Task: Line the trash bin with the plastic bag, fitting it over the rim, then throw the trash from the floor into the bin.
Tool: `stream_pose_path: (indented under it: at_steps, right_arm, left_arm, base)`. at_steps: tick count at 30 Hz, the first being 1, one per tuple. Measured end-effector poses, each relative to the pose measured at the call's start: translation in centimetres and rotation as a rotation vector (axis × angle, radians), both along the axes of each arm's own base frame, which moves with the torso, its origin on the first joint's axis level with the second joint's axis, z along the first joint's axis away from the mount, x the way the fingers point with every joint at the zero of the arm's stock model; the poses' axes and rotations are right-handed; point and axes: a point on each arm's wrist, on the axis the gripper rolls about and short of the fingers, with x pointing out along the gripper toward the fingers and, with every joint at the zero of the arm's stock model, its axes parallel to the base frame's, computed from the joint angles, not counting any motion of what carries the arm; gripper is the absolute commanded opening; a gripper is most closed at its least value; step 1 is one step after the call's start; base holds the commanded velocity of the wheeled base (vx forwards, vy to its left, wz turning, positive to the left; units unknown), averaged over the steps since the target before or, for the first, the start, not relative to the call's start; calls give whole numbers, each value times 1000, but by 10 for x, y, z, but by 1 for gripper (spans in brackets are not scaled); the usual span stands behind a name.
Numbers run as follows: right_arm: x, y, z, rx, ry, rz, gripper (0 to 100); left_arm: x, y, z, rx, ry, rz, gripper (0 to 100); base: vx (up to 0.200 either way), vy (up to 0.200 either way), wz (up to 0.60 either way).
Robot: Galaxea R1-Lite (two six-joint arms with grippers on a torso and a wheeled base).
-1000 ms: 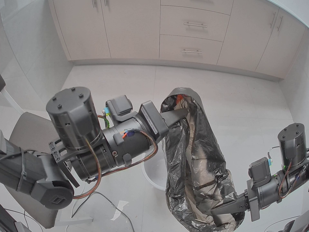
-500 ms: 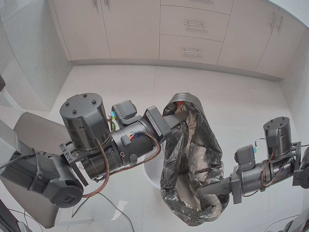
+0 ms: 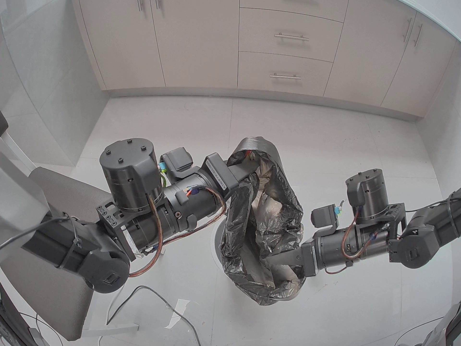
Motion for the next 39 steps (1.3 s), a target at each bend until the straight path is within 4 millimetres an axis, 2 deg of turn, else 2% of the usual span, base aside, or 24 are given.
stream_pose_path:
  at_steps: [10,19,28,39]
  right_arm:
    - [55,3,-23,-12,-25,-114,0]
    - [87,4,-49,-23,-79,-210,0]
    - [102,11,-74,-63,-64,-244,0]
    - [108,13,-91,-88,-69,-268,0]
  left_arm:
    - [32,8,-14,13,16,40,0]
    - [61,10,-33,73,-20,68,0]
    - [77,13,-62,123,26,84,0]
    - [82,11,-80,154,51,83,0]
  base:
    - [0,0,0]
    - [0,0,0]
    - [0,0,0]
    - [0,0,0]
